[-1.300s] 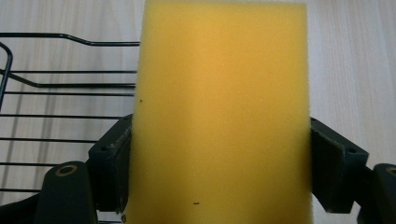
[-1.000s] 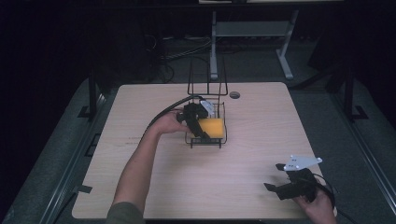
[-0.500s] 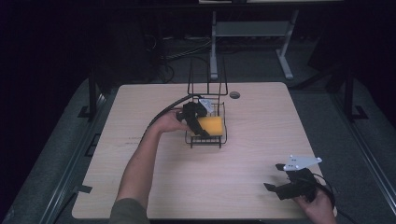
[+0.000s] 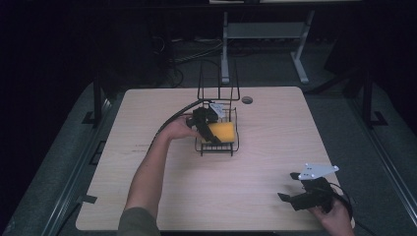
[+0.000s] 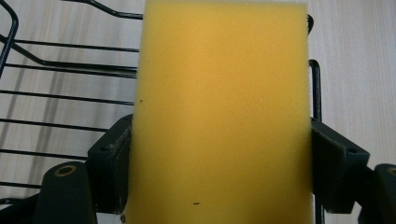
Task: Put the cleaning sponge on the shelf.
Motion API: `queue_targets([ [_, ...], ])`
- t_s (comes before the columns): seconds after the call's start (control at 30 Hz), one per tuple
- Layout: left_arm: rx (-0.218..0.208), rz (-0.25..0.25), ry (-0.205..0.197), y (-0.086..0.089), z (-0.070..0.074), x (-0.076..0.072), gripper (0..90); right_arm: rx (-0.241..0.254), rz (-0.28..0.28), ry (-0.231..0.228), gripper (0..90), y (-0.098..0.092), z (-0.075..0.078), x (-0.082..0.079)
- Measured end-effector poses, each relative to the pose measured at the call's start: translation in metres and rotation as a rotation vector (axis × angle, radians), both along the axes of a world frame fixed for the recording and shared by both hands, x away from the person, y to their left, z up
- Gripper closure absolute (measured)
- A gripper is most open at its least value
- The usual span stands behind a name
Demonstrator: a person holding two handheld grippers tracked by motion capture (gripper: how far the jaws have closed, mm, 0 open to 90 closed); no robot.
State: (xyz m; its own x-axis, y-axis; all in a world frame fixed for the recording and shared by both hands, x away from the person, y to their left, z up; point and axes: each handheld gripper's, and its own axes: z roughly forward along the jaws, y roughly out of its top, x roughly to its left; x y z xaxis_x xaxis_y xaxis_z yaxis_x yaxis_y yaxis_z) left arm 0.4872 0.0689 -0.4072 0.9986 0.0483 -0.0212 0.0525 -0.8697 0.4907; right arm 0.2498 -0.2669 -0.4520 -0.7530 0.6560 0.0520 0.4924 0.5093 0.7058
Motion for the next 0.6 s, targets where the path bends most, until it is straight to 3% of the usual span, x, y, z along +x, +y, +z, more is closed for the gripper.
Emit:
queue_targets([
  [0.17, 0.004, 0.013, 0.020, 0.0007, -0.0013, 0.0010, 19.8, -0.004, 0.000, -0.002, 13.4, -0.0001, -0.0001, 0.0003],
  [0.6, 0.003, 0.011, 0.016, 0.0035, 0.0069, -0.0008, 18.1, 0.003, 0.004, -0.001, 13.4, 0.0019, 0.0003, -0.0004],
])
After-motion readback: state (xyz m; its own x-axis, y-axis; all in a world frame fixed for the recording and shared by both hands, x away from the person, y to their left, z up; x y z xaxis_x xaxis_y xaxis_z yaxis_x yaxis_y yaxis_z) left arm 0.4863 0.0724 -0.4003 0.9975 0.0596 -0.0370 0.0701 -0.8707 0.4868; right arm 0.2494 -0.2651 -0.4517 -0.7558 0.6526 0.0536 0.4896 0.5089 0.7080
